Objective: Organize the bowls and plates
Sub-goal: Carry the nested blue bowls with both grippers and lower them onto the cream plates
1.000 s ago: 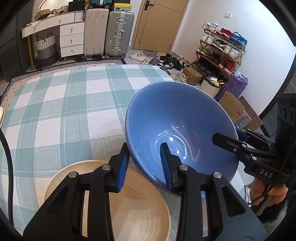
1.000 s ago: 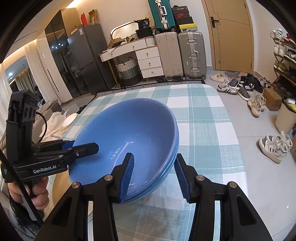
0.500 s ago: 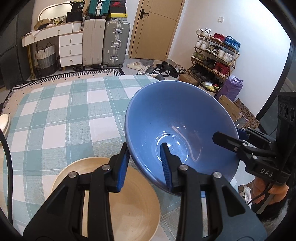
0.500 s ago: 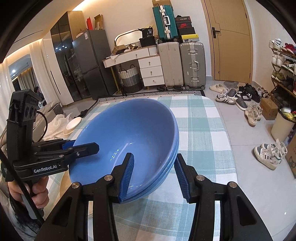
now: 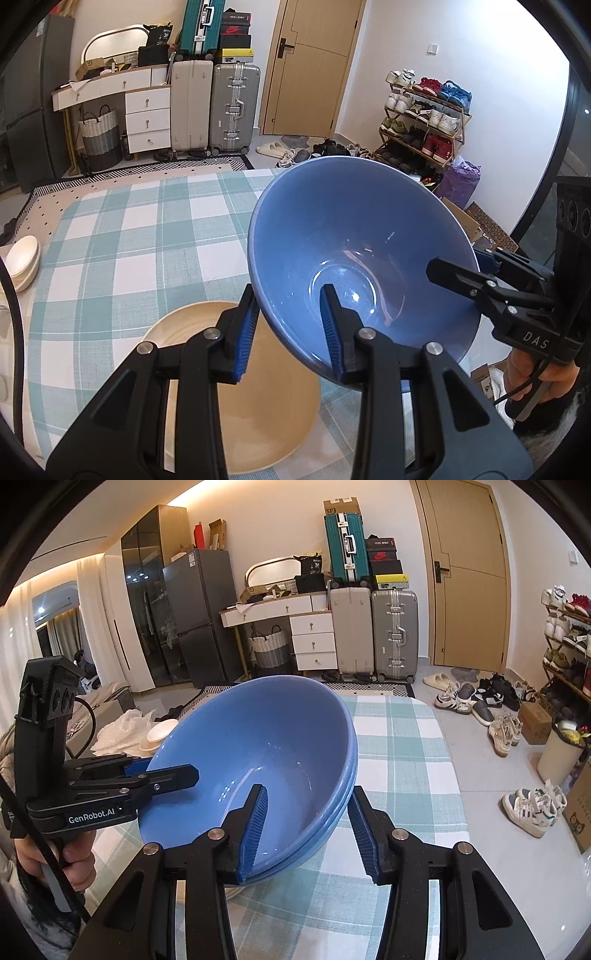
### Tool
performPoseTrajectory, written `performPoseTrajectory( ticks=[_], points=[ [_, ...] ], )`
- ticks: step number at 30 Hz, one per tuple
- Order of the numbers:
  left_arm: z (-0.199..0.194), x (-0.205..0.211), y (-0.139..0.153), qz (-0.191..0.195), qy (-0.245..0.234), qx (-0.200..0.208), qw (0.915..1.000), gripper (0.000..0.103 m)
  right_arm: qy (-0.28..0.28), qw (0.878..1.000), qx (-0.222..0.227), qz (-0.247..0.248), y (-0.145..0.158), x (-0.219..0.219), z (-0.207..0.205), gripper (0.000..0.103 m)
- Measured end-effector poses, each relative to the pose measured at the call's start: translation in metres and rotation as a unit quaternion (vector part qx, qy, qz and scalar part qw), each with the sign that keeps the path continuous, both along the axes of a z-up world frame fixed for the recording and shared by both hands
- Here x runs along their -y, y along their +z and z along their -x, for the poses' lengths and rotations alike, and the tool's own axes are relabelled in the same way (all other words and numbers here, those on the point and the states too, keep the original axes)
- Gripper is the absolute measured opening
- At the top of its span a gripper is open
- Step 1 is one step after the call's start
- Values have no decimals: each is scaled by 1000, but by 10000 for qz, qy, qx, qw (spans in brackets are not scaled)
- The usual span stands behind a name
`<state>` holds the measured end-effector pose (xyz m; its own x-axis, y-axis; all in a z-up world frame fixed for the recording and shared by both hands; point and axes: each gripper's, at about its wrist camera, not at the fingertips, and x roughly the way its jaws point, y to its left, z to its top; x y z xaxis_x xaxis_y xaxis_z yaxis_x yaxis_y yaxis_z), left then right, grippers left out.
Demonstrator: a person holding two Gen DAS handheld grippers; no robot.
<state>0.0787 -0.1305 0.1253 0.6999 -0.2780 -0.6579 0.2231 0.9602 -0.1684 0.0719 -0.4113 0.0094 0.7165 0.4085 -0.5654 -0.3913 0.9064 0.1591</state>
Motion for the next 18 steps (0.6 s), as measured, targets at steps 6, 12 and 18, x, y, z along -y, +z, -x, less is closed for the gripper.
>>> performPoseTrajectory(
  ticks=[6,12,18],
  points=[
    [33,-13,11,-74,119,66,9999,31,103,9999,46,-39,3,-17,14,47],
    [54,-33,17,-96,291,99,9995,31,243,9997,59,-62,2,-38,16,47],
    [69,-57,16,-161,557,74,9983,31,470,9989,25,-71,0,-63,13,47]
  ],
)
